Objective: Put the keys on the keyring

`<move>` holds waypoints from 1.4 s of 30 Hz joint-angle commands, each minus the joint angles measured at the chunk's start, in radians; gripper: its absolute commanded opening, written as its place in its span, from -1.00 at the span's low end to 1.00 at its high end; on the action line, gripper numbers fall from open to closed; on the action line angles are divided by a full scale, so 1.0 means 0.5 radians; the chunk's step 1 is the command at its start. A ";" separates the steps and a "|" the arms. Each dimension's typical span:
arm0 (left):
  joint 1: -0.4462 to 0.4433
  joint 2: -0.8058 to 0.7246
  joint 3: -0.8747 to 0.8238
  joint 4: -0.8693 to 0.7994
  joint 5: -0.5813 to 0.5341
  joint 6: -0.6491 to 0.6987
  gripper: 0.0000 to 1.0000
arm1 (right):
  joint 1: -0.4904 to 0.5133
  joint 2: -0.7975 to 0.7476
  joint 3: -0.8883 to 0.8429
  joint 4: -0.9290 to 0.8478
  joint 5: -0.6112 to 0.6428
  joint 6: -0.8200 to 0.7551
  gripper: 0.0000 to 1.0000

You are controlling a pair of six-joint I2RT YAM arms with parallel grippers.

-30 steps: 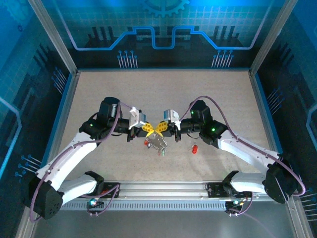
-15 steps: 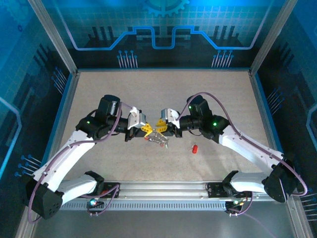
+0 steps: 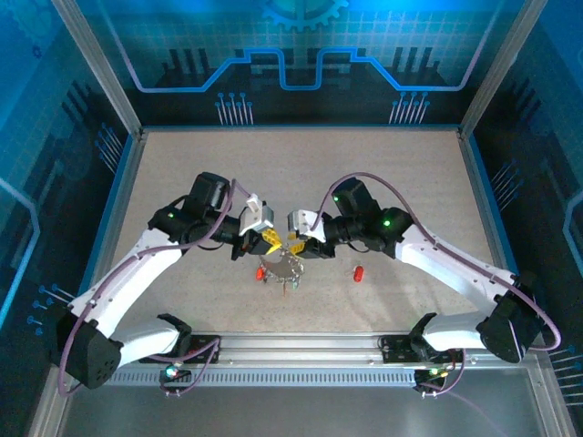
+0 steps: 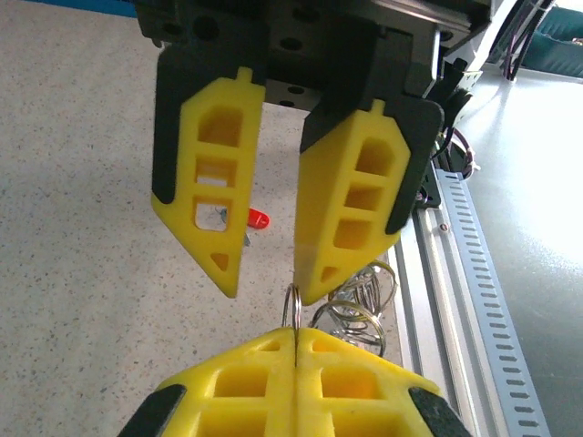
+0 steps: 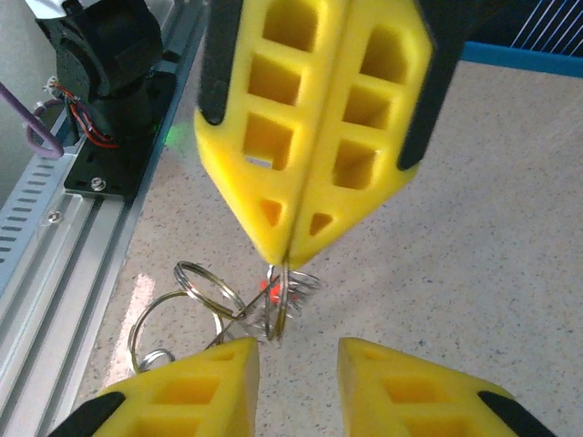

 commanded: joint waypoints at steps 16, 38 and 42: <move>-0.066 0.159 0.168 -0.116 0.208 0.098 -1.00 | 0.059 0.061 0.135 -0.197 0.013 -0.081 -0.71; -0.036 -0.153 -0.162 0.102 -0.246 0.053 0.06 | -0.072 -0.097 -0.100 0.147 -0.399 0.107 -1.00; -0.036 -0.268 -0.251 0.117 -0.374 0.210 0.17 | -0.067 -0.146 -0.154 0.209 -0.502 0.025 -1.00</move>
